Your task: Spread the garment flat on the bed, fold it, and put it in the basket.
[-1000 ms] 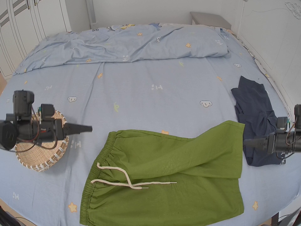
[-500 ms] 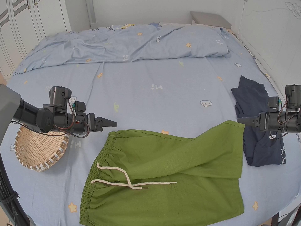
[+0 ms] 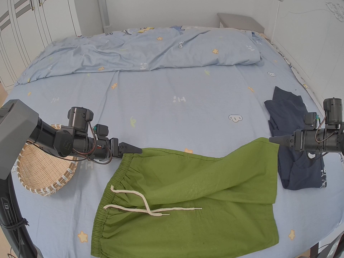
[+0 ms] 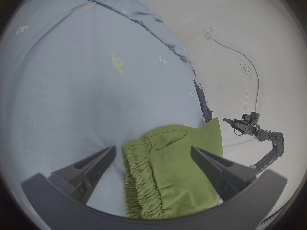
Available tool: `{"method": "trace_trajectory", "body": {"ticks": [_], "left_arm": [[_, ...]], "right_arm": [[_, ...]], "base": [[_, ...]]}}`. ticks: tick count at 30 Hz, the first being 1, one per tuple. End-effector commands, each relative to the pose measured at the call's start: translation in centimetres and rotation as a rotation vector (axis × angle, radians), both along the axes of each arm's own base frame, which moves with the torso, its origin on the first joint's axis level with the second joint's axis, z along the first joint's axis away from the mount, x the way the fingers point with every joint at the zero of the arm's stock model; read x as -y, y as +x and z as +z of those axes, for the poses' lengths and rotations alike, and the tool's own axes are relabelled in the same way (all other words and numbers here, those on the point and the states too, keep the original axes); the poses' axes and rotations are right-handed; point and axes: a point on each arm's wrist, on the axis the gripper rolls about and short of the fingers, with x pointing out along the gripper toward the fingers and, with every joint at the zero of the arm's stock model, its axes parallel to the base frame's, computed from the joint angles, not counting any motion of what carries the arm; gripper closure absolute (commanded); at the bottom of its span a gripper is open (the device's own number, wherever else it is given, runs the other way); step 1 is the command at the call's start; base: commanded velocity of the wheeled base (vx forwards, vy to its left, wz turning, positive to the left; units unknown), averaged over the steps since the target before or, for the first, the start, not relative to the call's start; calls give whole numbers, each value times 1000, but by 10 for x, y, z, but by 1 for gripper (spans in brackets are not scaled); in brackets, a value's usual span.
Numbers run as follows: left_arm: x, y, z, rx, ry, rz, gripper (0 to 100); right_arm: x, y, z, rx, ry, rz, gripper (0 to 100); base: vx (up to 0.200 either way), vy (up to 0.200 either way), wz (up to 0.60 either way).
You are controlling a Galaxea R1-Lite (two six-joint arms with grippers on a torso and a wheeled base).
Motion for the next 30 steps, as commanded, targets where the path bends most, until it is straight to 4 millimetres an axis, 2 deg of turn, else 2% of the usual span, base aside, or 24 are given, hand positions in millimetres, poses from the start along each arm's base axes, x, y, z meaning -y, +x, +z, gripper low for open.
{"method": "trace_trajectory", "body": {"ticks": [1, 10, 16, 18, 21, 30], "left_arm": [[5, 0, -6, -15, 4, -15, 100], [7, 0, -8, -15, 7, -19, 100], [-2, -4, 3, 4, 4, 3, 100], [-12, -7, 13, 27, 1, 24, 100], [-20, -8, 15, 39, 5, 43, 100], [-20, -9, 19, 49, 5, 43, 100]], "right_arm": [[0, 0, 0, 0, 0, 1, 0], [1, 2, -1, -4, 0, -2, 0], [3, 5, -5, -16, 1, -12, 0], [4, 9, -10, -37, 3, -16, 0], [8, 16, -20, -67, 6, -27, 0], [19, 36, -49, -146, 19, -48, 0]], "base": [[0, 0, 0], [0, 0, 0], [0, 0, 0], [0, 0, 0], [0, 0, 0], [0, 0, 0]]}}
